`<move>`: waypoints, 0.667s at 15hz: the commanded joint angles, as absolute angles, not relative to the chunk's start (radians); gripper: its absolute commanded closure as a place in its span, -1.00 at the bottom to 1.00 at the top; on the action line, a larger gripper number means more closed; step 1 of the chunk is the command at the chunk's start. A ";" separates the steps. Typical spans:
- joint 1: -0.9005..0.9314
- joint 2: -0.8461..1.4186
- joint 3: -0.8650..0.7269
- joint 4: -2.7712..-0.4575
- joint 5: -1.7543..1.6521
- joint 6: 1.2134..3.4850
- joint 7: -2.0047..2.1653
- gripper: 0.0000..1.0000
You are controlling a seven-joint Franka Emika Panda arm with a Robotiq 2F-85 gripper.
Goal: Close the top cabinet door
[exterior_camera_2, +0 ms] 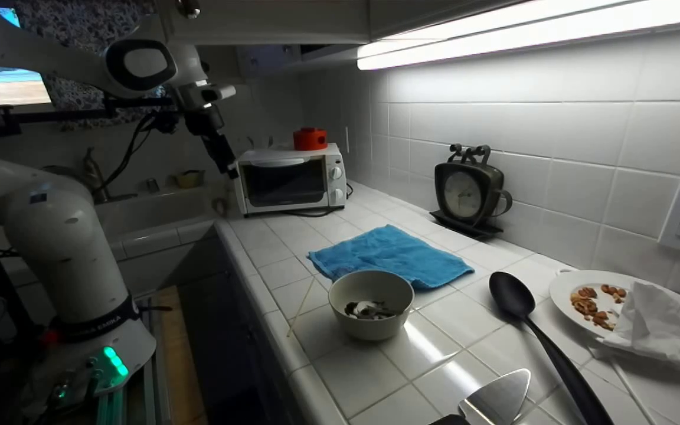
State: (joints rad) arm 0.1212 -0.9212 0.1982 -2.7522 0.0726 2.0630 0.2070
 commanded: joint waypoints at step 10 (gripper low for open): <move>0.103 -1.094 0.342 -2.459 -0.083 1.813 0.250 -1.00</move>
State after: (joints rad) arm 0.1326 -1.0342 0.3165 -2.5264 -0.0265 1.8796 0.2155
